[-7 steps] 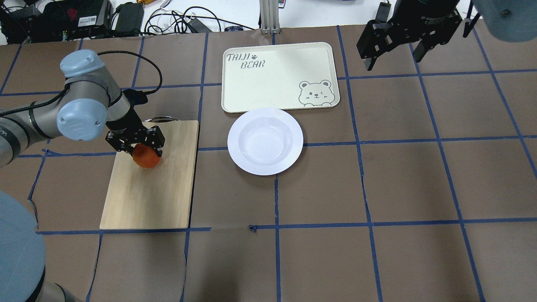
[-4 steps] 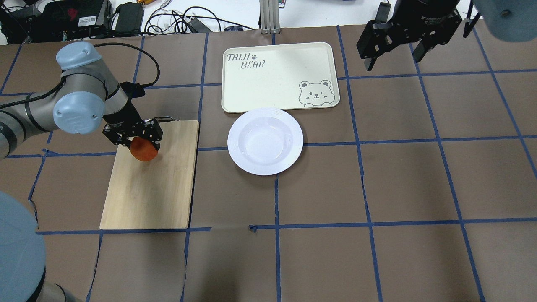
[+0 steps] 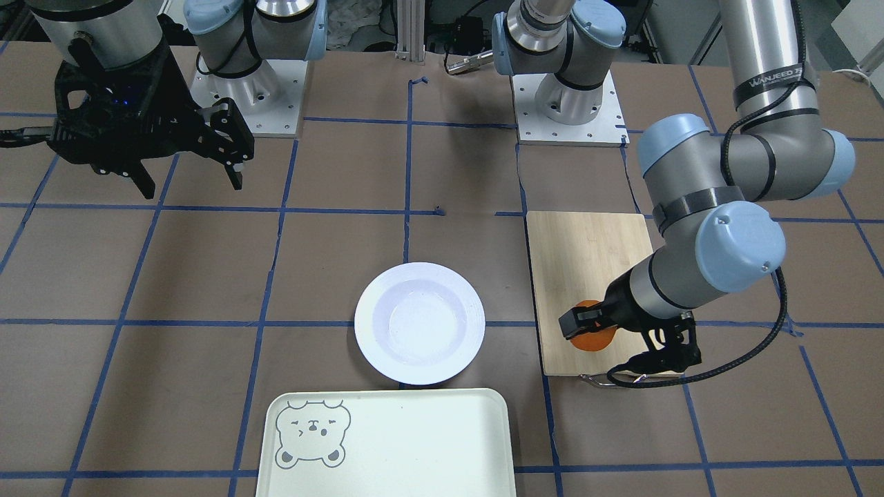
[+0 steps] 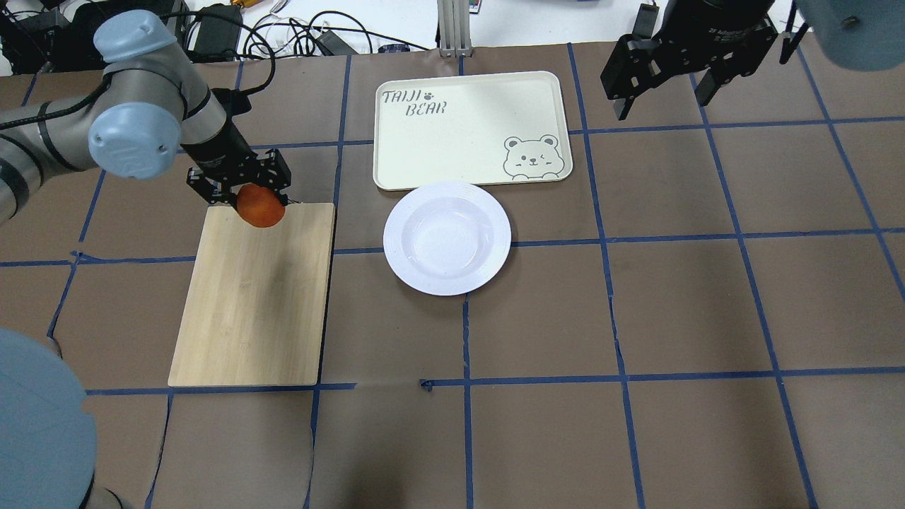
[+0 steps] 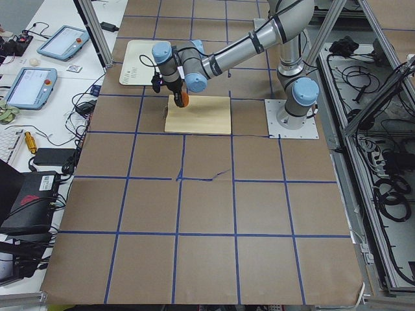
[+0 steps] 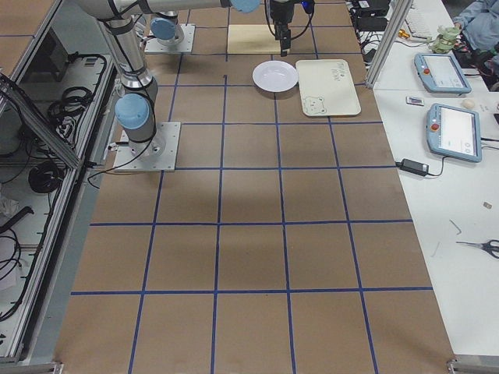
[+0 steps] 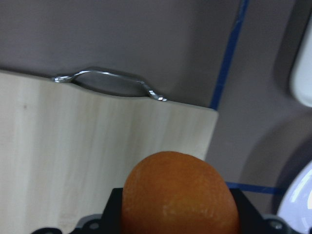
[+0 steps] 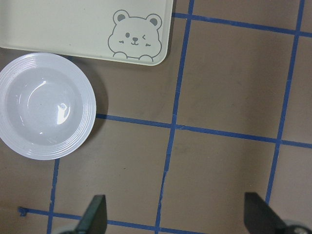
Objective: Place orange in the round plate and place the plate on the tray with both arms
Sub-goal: 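Carry the orange with the left gripper over the white plate and lower it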
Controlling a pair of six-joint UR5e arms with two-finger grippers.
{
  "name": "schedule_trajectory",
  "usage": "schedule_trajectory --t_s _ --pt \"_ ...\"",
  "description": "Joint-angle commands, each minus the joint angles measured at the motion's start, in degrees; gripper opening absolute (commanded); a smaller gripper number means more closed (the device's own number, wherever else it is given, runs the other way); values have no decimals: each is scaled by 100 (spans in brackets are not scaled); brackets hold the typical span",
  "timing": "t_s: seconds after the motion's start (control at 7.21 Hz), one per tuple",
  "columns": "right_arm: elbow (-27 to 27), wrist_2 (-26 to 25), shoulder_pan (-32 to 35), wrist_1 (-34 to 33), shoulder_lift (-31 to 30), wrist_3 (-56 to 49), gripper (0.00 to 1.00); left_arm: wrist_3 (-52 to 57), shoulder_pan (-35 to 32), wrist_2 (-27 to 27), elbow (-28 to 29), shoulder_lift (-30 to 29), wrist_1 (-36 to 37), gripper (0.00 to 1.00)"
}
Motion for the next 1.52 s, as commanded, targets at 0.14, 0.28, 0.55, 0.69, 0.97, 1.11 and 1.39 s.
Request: schedule_trajectory --t_s 0.14,0.28,0.55,0.69,0.97,1.11,1.39 --pt "0 -9 0 35 1 0 100 -1783 -1354 -303 123 -472 756 0" --pt "0 -18 0 44 -8 0 100 -2012 -1619 -322 122 -639 837 0" --pt "0 -26 0 44 0 0 100 -2259 -1866 -349 53 -859 1259 11" --pt "0 -18 0 44 1 0 100 -2304 -1928 -349 9 -886 1251 74" --pt "9 -9 0 88 0 9 100 -2296 -1947 -279 16 -747 1155 100" --pt "44 8 0 53 9 9 100 -2269 -1912 -104 60 -607 963 100" --pt "88 471 -9 -139 184 9 100 -1073 -1589 405 366 -300 551 100"
